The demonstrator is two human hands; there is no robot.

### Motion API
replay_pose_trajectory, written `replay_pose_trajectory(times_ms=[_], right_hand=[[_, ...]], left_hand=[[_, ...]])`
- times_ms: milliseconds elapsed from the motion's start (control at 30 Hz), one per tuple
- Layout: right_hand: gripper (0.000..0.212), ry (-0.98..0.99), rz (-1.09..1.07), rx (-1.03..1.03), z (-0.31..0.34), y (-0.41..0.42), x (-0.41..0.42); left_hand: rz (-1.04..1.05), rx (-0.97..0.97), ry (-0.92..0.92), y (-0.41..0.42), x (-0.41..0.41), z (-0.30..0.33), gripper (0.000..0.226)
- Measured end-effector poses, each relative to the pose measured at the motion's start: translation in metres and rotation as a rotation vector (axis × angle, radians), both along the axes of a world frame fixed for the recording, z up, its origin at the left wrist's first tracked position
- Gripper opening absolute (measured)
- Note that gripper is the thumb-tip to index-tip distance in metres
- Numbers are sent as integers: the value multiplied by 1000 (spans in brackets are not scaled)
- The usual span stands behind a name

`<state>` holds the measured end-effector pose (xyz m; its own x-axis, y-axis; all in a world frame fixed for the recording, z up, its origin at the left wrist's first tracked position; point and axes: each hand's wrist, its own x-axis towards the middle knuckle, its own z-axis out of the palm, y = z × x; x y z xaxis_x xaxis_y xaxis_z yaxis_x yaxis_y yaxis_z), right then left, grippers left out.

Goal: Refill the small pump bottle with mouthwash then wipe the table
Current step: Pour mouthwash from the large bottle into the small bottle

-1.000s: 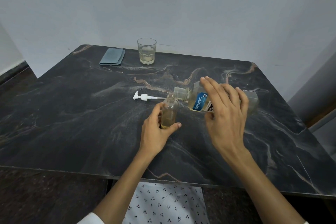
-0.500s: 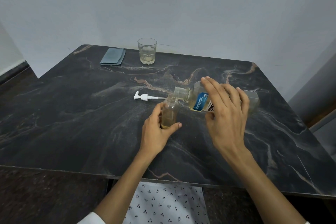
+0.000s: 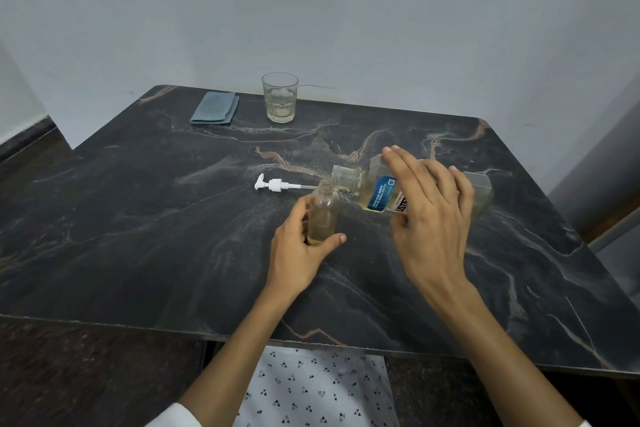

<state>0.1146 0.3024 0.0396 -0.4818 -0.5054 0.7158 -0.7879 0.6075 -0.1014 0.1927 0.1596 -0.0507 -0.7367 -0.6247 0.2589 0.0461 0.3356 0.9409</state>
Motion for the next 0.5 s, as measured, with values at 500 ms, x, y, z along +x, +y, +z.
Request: replay_pose_trajectory(times_ms=[500], right_hand=[[90, -1, 2, 1, 0, 0, -1]], left_hand=[[3, -6, 22, -1, -1, -2, 60]])
